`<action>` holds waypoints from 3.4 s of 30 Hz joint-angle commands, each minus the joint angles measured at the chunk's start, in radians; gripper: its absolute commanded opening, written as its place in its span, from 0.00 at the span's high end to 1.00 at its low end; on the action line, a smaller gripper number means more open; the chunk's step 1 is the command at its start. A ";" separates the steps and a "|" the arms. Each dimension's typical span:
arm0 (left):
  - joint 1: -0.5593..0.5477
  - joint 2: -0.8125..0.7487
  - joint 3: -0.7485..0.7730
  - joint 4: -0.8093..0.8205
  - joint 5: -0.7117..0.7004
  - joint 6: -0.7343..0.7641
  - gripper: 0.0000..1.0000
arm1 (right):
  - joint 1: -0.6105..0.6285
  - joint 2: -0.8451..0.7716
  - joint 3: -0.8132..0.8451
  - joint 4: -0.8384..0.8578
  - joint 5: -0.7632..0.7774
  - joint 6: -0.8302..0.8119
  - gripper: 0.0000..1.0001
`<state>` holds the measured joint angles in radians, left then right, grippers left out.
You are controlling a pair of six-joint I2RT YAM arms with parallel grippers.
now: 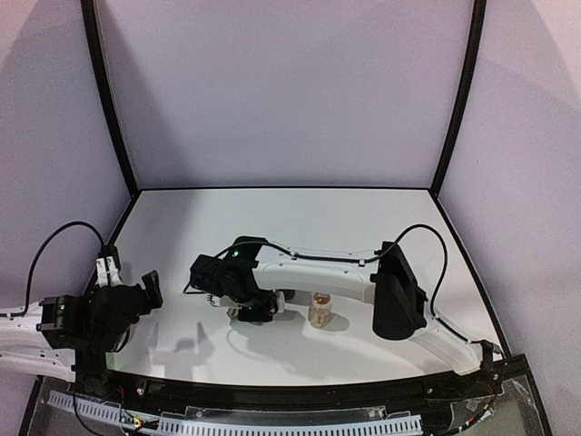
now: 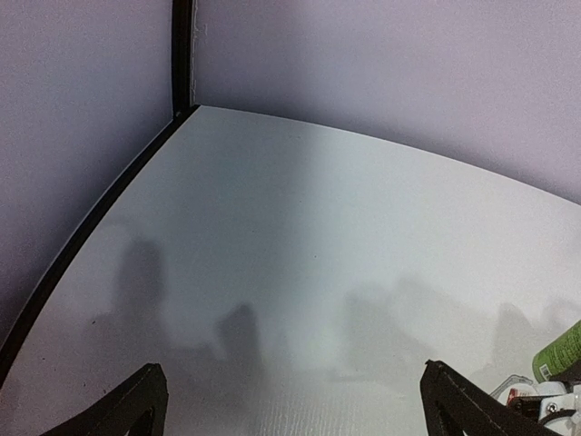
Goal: Sort the pills into containers
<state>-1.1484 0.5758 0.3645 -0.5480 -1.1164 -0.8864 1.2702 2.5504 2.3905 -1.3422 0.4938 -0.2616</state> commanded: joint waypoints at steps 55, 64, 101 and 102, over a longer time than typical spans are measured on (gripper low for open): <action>-0.002 -0.135 -0.042 -0.022 -0.007 0.007 0.01 | 0.084 -0.004 -0.082 0.169 0.361 -0.266 1.00; -0.002 -0.186 -0.052 -0.038 -0.010 0.004 0.01 | 0.098 -0.004 -0.107 0.261 0.433 -0.345 1.00; -0.003 -0.280 -0.070 -0.061 -0.005 0.007 0.01 | 0.103 -0.131 -0.335 0.506 0.519 -0.603 1.00; -0.002 -0.280 -0.070 -0.060 -0.005 0.008 0.01 | 0.105 -0.138 -0.353 0.515 0.516 -0.614 1.00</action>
<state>-1.1500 0.4240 0.3038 -0.5926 -1.1160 -0.8822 1.3712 2.4793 2.0930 -0.8799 0.9873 -0.8222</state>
